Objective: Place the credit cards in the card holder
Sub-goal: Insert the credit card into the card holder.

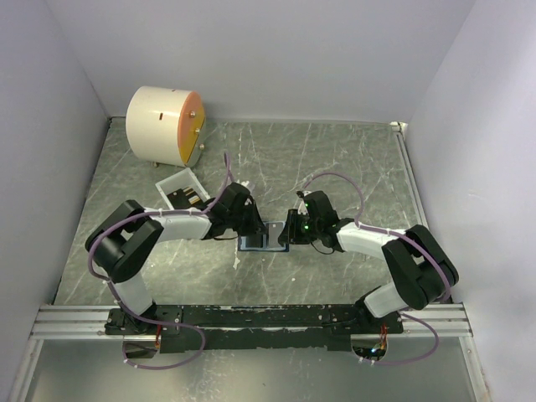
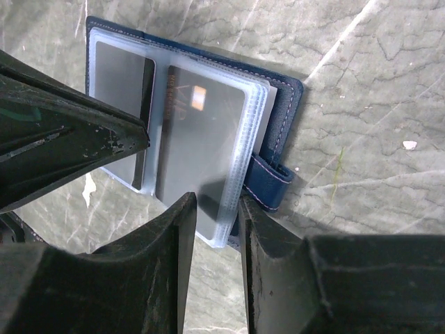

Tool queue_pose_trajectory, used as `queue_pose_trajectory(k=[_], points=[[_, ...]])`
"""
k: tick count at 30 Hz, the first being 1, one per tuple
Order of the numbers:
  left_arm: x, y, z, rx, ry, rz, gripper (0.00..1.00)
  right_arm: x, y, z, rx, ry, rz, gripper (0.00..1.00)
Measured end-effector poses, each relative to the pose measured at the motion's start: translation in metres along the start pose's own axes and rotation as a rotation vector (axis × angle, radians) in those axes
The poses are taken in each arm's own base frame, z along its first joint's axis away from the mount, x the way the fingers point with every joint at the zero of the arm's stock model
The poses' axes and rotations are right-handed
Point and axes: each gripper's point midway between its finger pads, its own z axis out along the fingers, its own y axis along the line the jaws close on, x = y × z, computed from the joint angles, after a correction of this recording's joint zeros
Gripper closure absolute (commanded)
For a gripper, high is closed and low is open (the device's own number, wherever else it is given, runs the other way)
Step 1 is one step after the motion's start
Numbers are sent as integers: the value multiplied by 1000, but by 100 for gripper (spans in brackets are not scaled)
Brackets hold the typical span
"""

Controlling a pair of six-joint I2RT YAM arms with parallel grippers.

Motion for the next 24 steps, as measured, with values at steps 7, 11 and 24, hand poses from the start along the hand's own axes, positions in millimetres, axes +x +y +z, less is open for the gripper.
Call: queue_pose_trajectory(k=[7, 11, 24], points=[[0, 3, -1, -19, -4, 0, 93, 1, 1, 0, -12, -4, 0, 69], [4, 12, 2, -50, 8, 0, 93, 1, 1, 1, -15, -4, 0, 69], [9, 9, 9, -40, 17, 0, 93, 2, 4, 1, -35, -7, 7, 72]])
